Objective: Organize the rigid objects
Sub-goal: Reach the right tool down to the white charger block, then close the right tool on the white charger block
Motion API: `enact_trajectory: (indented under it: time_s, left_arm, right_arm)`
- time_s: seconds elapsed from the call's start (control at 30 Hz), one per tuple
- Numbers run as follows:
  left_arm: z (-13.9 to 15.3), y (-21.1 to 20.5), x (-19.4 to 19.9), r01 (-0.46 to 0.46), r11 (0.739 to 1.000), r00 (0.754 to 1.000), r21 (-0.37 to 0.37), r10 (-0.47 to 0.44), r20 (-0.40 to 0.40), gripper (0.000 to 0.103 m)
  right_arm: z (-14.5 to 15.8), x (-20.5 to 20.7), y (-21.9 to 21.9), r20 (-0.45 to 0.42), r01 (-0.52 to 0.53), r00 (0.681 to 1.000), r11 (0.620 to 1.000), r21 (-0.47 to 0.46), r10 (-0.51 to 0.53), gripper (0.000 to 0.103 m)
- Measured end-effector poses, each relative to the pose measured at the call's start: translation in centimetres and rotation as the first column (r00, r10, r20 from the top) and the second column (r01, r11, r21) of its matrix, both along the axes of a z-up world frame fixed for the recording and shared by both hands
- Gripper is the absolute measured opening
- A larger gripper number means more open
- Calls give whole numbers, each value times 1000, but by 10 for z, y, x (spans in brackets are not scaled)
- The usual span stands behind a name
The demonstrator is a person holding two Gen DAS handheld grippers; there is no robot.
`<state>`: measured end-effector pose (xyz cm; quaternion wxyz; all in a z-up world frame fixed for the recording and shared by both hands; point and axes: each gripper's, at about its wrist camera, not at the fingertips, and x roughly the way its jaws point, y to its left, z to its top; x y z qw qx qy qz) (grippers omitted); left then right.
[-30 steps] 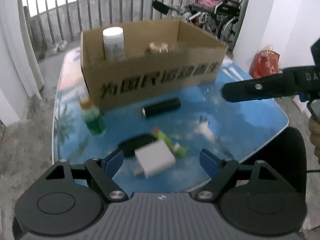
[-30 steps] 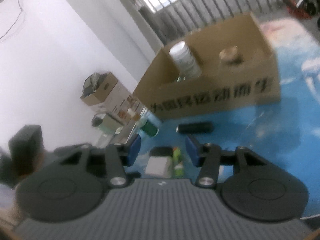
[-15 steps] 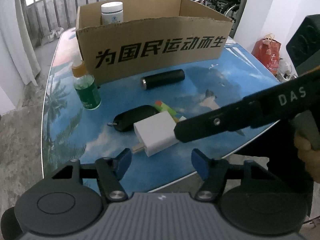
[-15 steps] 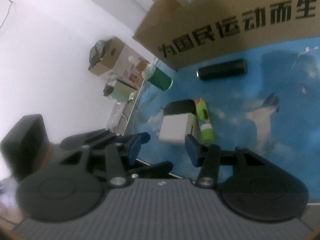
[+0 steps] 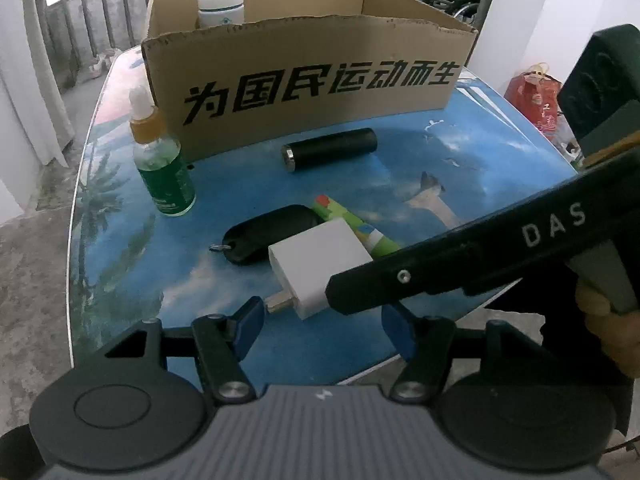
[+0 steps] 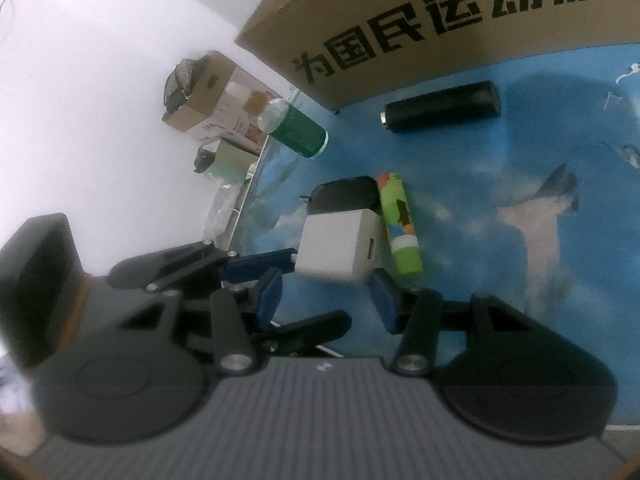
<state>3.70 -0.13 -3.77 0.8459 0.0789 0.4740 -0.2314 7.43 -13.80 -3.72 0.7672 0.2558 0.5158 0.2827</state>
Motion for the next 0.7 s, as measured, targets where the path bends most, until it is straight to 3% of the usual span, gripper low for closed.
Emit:
enact_trajectory:
  time_s: [0.7]
  left_arm:
    - [-3, -22, 12, 33, 999, 999, -30, -33, 15, 55]
  right_arm:
    - [-5, 9, -34, -13, 73, 997, 997, 29, -73, 48]
